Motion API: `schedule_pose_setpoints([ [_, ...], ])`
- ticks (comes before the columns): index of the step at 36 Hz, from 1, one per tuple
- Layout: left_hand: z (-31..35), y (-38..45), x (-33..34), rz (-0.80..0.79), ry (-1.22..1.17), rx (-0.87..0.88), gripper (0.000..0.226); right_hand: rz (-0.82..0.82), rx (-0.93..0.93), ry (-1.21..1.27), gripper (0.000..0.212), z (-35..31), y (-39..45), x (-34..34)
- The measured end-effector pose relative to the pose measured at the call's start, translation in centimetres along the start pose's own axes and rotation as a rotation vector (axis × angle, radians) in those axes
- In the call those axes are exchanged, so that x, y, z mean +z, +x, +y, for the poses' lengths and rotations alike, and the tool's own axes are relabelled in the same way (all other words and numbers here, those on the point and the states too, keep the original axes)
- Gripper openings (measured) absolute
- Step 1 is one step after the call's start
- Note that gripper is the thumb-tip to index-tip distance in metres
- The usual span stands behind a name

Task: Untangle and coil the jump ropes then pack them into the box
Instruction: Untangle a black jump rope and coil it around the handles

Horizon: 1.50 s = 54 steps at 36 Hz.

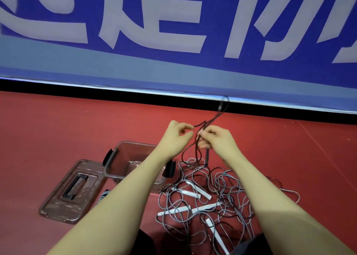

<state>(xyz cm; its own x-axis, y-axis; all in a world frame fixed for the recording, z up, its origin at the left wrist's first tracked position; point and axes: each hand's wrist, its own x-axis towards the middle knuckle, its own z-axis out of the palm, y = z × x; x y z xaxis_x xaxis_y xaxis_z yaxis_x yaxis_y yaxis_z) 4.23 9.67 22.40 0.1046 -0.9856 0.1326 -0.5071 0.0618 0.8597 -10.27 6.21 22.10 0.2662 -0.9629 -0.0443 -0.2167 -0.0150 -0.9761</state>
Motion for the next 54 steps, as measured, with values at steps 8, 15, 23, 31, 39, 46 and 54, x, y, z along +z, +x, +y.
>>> schedule_pose_setpoints([
  [8, -1.0, -1.0, 0.9, -0.146, 0.073, 0.008, 0.013, 0.166, 0.04, 0.57, 0.015, -2.0, 0.4, -0.8],
  [15, -0.4, -0.3, 0.7, -0.01, 0.026, 0.021, 0.019, 0.103, 0.029, 0.218, 0.017, -0.9, 0.5, -1.2],
  [23, 0.9, 0.5, -0.7, 0.07, 0.005, 0.11, 0.016, -0.181, -0.01, -0.603, 0.015, 1.7, -0.4, -1.0],
  [31, 2.2, 0.5, -1.5, 0.137, -0.117, 0.055, 0.018, 0.166, -0.025, -0.519, 0.038, 1.9, -0.1, -0.5],
  [39, 2.7, 0.5, -1.5, 0.141, -0.127, 0.047, 0.018, 0.286, 0.078, -0.316, 0.025, 1.8, -0.3, -0.3],
  [46, 2.8, 0.5, -1.5, 0.14, -0.136, 0.068, 0.018, -0.029, 0.23, -0.338, 0.02, 1.6, -0.1, -0.1],
  [54, 1.1, 1.1, -0.9, 0.137, 0.18, 0.011, 0.037, -0.037, 0.241, -0.074, 0.013, 0.7, -0.4, -0.3],
])
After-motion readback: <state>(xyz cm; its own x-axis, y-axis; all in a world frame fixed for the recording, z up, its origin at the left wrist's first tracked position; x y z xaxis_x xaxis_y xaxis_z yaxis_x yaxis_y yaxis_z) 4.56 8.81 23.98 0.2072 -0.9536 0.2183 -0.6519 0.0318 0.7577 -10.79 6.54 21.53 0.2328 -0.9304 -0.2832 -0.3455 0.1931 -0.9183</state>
